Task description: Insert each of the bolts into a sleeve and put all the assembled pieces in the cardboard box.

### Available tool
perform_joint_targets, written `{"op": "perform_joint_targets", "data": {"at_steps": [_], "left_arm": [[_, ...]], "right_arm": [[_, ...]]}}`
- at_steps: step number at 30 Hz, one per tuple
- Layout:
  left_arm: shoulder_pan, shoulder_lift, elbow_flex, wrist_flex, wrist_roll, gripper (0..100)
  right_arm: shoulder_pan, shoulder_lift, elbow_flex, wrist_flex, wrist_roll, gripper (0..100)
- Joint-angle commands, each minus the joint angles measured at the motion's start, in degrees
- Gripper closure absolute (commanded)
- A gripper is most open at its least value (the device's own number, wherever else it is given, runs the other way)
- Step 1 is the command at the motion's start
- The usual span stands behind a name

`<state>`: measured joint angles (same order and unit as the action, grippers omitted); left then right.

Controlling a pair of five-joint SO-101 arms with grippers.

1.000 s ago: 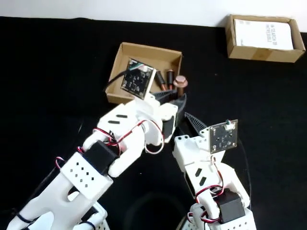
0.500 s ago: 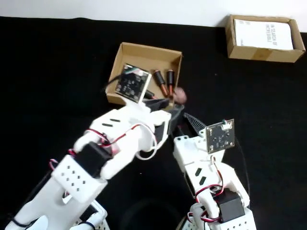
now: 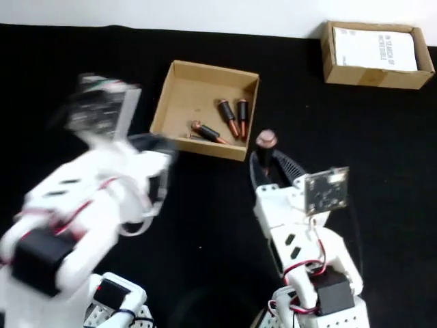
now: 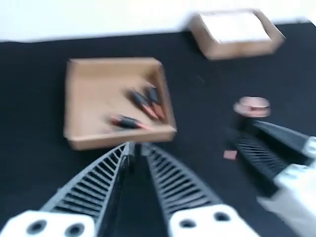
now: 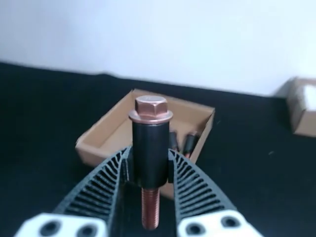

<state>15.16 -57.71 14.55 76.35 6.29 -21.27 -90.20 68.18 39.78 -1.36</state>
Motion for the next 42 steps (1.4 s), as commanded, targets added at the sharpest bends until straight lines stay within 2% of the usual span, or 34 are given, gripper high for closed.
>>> {"op": "perform_joint_targets", "data": {"at_steps": [1, 7, 12, 17, 22, 25, 32, 36, 39, 42], "left_arm": [[-9.01, -6.11, 0.31, 0.09, -1.76, 99], [-17.71, -17.63, 16.57, 0.00, -1.58, 99], [-21.67, -31.96, 32.48, 0.00, -1.41, 99], [-28.79, -48.22, 46.20, 0.18, -1.41, 99], [-38.11, -44.97, 51.03, 0.09, -1.41, 99], [-41.19, -44.97, 53.76, 0.09, -1.41, 99], [-44.00, -44.97, 61.05, 0.09, -1.41, 99], [-44.00, -44.97, 62.99, 0.44, -1.41, 99], [-44.00, -44.97, 63.52, 0.44, -1.41, 99], [-43.91, -44.97, 63.52, 0.18, -1.41, 99]], "right_arm": [[1.71, 11.30, -12.79, -1.89, 0.26, 99.1], [0.31, 36.18, -29.58, -1.89, 1.32, 99.1], [0.31, 58.95, -39.34, -3.74, 8.00, 99.1], [-0.31, 78.29, -49.27, -8.75, 13.01, 99.1], [-1.45, 95.08, -61.14, -9.19, 15.74, 99.1], [-1.45, 103.34, -66.95, -9.10, 16.62, 99.1], [-2.33, 115.65, -71.69, -5.14, 17.23, 98.6], [-2.42, 117.49, -71.69, -4.79, 17.23, 97.8], [-2.24, 116.62, -72.40, -2.42, 17.23, 89.8], [-2.15, 113.27, -76.09, 5.23, 17.23, 82.4]]}}
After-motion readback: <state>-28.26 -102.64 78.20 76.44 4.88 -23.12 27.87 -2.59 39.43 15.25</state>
